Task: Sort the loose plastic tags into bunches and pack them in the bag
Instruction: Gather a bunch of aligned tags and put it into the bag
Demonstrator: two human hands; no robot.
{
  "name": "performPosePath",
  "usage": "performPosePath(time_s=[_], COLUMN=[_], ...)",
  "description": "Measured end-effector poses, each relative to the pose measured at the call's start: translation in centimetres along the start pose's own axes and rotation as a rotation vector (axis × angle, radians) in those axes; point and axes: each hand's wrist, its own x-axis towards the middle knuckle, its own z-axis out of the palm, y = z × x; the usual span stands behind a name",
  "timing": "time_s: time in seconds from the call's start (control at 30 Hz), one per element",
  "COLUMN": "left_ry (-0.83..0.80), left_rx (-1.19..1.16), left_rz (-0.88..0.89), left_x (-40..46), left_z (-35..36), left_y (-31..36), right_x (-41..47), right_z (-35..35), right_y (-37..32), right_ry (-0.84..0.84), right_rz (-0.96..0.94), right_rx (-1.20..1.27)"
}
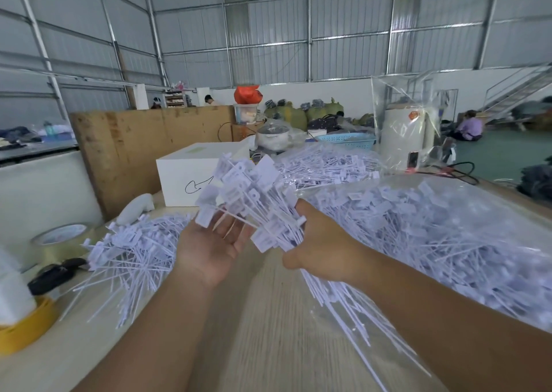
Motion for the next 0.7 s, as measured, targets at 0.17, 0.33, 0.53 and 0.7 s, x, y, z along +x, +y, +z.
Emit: performPosePath(time_s=[0.17, 0.33, 0.53, 0.7], left_ry=[0.137, 0.22, -0.07, -0.32], left_rx=[0.111, 0.223, 0.754, 0.963], left_rz=[-0.022, 0.044, 0.128, 0.062], left_x=[0.1, 0.2, -2.3, -5.9], left_z=[0.4, 1.4, 6.2, 12.6], left_y=[-0.4, -1.3, -3.3, -8.1], right_x=[-1.5, -2.4, -3.2, -3.3], right_z=[-1.4, -3.9, -6.3, -7.4], right_y=[0.5, 0.7, 0.4, 0.2], right_ry=[0.065, 0.185, 0.401, 0.586], right_rz=[0.0, -0.009, -0.106, -0.251], right_rx=[0.035, 0.125, 0.284, 0.412])
